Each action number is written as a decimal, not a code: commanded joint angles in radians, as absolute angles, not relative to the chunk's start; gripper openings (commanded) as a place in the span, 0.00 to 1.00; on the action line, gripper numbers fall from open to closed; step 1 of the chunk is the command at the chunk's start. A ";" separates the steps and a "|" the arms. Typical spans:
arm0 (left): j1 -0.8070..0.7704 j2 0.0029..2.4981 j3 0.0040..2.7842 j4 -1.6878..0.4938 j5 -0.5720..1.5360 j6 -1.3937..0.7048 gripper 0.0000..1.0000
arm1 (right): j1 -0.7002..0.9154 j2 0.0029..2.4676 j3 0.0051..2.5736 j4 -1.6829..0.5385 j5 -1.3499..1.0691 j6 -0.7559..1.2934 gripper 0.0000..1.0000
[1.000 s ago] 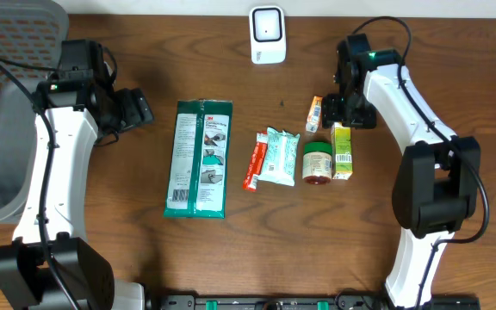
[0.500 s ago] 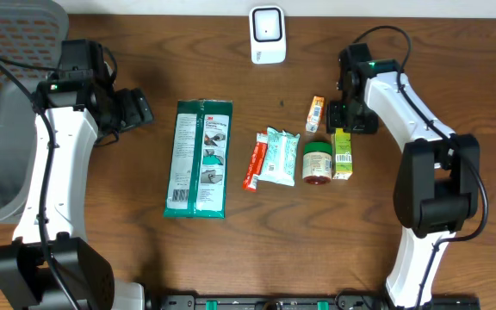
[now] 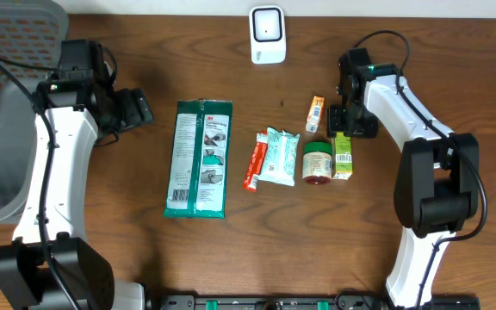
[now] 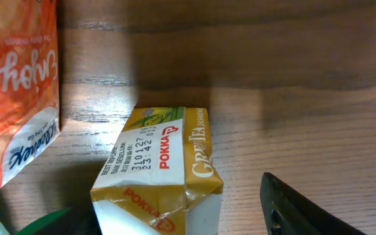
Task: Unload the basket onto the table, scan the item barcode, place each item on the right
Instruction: 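Lower the right gripper over the green tea carton and close on it, then lift the tea carton and carry it right, away from the jar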
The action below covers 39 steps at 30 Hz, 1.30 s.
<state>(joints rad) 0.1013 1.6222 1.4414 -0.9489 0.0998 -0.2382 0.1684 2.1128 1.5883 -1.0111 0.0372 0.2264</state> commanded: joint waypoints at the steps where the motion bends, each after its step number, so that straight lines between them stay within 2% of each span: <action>1: 0.105 1.627 1.444 -0.952 0.101 -0.232 0.92 | 0.165 2.113 1.582 -1.010 0.012 0.223 0.59; 6: 0.105 1.627 1.444 -0.952 0.101 -0.232 0.92 | 0.164 2.113 1.582 -1.009 0.010 0.223 0.53; 17: 0.105 1.627 1.444 -0.952 0.101 -0.232 0.92 | 0.165 2.113 1.582 -1.060 0.009 0.223 0.56; 19: 0.105 1.627 1.444 -0.952 0.101 -0.232 0.92 | 0.165 2.113 1.582 -1.059 0.009 0.223 0.52; 20: 0.105 1.627 1.444 -0.952 0.101 -0.232 0.92 | 0.165 2.113 1.582 -1.055 0.009 0.223 0.45; 23: 0.105 1.627 1.444 -0.952 0.101 -0.232 0.92 | 0.165 2.113 1.582 -1.046 0.007 0.223 0.36; 32: 0.105 1.627 1.444 -0.952 0.101 -0.232 0.93 | 0.164 2.082 1.600 -1.023 -0.006 0.223 0.28; 39: 0.105 1.627 1.444 -0.952 0.101 -0.232 0.92 | 0.162 1.989 1.602 -1.021 -0.001 0.223 0.27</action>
